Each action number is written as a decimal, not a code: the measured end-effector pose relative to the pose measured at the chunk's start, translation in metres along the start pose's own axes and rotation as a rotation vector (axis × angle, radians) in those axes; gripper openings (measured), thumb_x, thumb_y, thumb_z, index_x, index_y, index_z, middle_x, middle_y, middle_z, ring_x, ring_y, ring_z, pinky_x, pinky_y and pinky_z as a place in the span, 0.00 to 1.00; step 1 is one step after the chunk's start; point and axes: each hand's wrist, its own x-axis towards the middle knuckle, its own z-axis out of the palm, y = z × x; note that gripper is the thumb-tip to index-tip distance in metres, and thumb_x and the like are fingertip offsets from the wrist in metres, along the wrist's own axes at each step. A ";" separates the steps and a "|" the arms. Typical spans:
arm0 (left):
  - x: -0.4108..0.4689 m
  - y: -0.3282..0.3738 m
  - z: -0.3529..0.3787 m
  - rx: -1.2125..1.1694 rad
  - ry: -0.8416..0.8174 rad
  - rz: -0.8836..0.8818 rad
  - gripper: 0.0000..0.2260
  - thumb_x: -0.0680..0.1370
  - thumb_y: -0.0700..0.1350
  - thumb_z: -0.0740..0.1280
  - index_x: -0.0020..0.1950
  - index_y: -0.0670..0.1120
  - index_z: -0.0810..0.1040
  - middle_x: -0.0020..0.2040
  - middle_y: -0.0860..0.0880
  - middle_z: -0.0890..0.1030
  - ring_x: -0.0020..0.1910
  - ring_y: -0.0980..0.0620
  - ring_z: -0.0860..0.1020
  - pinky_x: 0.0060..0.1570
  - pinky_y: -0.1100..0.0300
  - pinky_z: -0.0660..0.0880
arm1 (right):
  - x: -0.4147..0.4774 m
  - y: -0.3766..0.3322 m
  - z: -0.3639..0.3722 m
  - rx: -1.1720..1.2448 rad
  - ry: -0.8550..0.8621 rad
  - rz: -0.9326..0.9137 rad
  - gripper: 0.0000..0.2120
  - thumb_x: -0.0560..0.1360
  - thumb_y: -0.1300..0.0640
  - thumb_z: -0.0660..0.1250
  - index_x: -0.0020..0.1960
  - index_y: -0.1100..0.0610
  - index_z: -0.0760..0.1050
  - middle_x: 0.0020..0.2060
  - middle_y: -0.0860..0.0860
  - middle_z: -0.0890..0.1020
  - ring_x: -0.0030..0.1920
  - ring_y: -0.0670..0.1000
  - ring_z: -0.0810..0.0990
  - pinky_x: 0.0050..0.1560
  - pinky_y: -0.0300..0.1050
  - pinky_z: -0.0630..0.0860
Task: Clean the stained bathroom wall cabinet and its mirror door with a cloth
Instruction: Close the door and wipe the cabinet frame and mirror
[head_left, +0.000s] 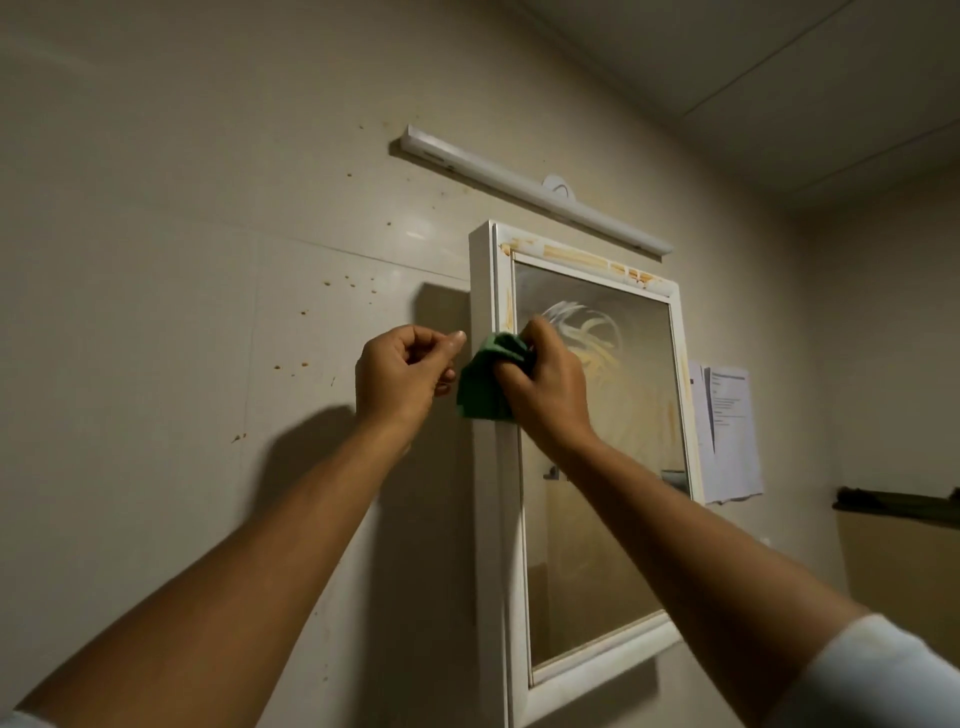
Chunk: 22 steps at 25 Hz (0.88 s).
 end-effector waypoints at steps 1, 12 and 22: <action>0.000 0.002 0.002 0.047 0.042 0.093 0.06 0.79 0.48 0.73 0.50 0.46 0.83 0.42 0.53 0.85 0.41 0.56 0.84 0.43 0.64 0.83 | 0.015 -0.007 -0.003 0.032 -0.023 0.038 0.09 0.79 0.58 0.69 0.52 0.52 0.69 0.48 0.49 0.77 0.49 0.49 0.81 0.38 0.37 0.80; -0.043 -0.054 0.009 0.509 -0.228 0.443 0.26 0.80 0.34 0.65 0.77 0.46 0.69 0.62 0.45 0.83 0.58 0.48 0.83 0.58 0.52 0.82 | 0.024 0.001 0.000 0.031 0.027 0.009 0.08 0.76 0.59 0.69 0.50 0.56 0.70 0.44 0.53 0.78 0.47 0.56 0.80 0.46 0.57 0.84; 0.038 -0.007 -0.013 0.091 -0.137 0.223 0.10 0.86 0.49 0.59 0.65 0.53 0.74 0.61 0.55 0.81 0.61 0.57 0.79 0.61 0.57 0.78 | 0.054 -0.017 0.007 -0.064 0.071 -0.100 0.11 0.79 0.56 0.69 0.55 0.49 0.67 0.54 0.48 0.77 0.54 0.50 0.80 0.52 0.52 0.84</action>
